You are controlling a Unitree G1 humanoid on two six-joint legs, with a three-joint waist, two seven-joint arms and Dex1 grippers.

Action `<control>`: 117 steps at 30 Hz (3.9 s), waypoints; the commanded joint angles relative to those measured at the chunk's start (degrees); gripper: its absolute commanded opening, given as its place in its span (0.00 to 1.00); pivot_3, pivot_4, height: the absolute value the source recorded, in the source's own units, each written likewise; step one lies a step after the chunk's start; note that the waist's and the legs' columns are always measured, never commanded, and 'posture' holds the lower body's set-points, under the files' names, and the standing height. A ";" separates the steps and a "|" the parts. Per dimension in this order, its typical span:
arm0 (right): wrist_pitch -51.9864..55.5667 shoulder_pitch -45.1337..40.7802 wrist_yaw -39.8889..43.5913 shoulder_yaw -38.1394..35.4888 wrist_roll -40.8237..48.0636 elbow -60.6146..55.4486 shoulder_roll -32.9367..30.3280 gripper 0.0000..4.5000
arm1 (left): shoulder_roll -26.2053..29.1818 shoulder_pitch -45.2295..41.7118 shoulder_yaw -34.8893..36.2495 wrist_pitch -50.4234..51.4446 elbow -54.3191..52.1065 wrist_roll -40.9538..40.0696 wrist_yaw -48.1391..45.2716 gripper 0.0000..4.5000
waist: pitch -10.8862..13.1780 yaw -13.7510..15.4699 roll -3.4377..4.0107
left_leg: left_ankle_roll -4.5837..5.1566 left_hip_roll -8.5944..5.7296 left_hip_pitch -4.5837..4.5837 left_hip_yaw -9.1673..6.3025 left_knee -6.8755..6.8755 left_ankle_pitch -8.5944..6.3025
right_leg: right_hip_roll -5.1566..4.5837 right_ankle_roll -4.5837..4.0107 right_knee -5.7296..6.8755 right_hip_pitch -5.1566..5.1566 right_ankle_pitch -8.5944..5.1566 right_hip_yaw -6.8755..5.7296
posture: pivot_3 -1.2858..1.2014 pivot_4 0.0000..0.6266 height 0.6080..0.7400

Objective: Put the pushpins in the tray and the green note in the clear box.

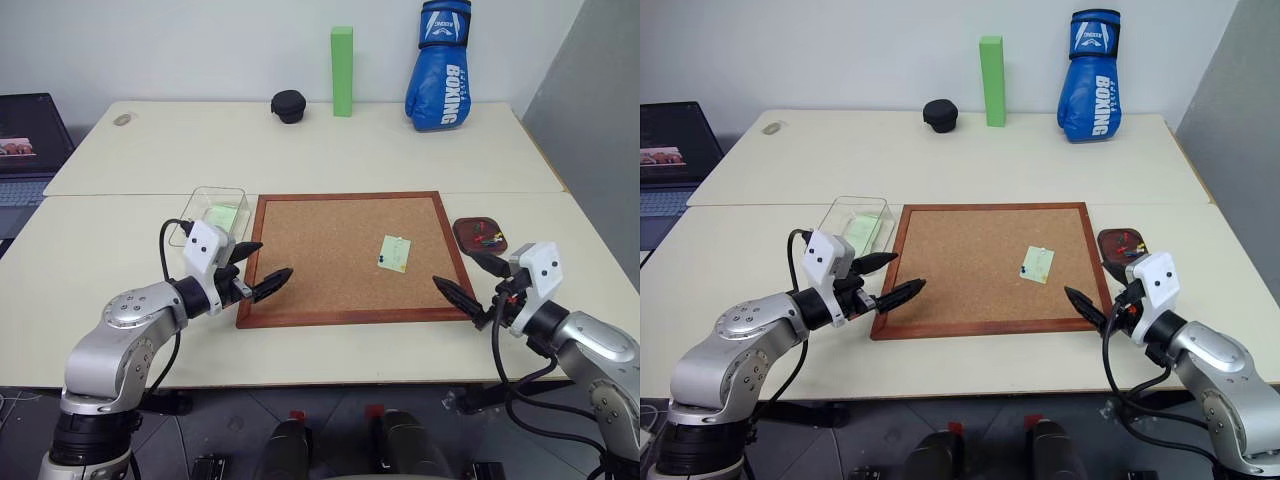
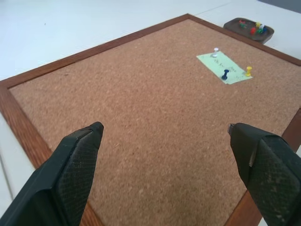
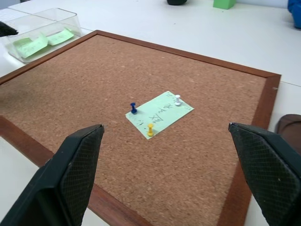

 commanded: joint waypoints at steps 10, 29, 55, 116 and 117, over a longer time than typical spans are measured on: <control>-1.84 -3.83 -0.56 2.38 -1.73 -0.18 0.55 1.00 | -2.36 -3.02 -2.21 -2.39 0.24 -1.40 -1.81 0.68 | 0.00 0.03 0.00 | 0.00 0.00 0.01 -0.01 0.02 0.00 | 0.00 0.00 0.03 0.00 0.01 0.00 | 0.52 0.24 1.00; -12.31 -15.78 -0.41 10.73 -12.87 18.78 4.13 1.00 | -12.50 -13.70 -15.11 -18.53 25.82 9.63 -6.19 0.00 | -0.01 -0.01 0.01 | 0.00 -0.03 -0.01 0.00 0.10 0.01 | 0.01 0.00 0.09 -0.01 0.03 0.01 | 0.52 0.24 1.00; -25.08 -35.06 2.81 16.46 -20.81 54.28 14.88 1.00 | -19.95 -14.37 -17.22 -24.59 37.37 16.07 -6.86 0.00 | -0.13 0.00 0.21 | 0.02 -0.09 0.15 -0.02 0.76 0.01 | 0.02 -0.02 0.81 0.09 0.07 0.05 | 0.52 0.24 1.00; -21.99 -41.01 -15.76 -1.03 -21.26 67.79 8.74 0.01 | -18.93 -16.00 -16.26 -19.54 34.83 15.72 -7.72 0.00 | -0.09 -0.51 0.22 | 0.03 -0.08 0.07 0.02 0.64 0.01 | 0.04 -0.03 0.74 -0.01 0.06 0.11 | 0.52 0.24 1.00; -21.74 -41.39 -15.25 -1.00 -21.11 68.65 8.53 0.01 | -18.90 -16.02 -16.26 -19.59 34.88 15.74 -7.73 0.00 | -0.09 -0.54 0.22 | 0.03 -0.08 0.06 0.02 0.65 0.01 | 0.04 -0.03 0.74 -0.01 0.07 0.11 | 0.52 0.24 1.00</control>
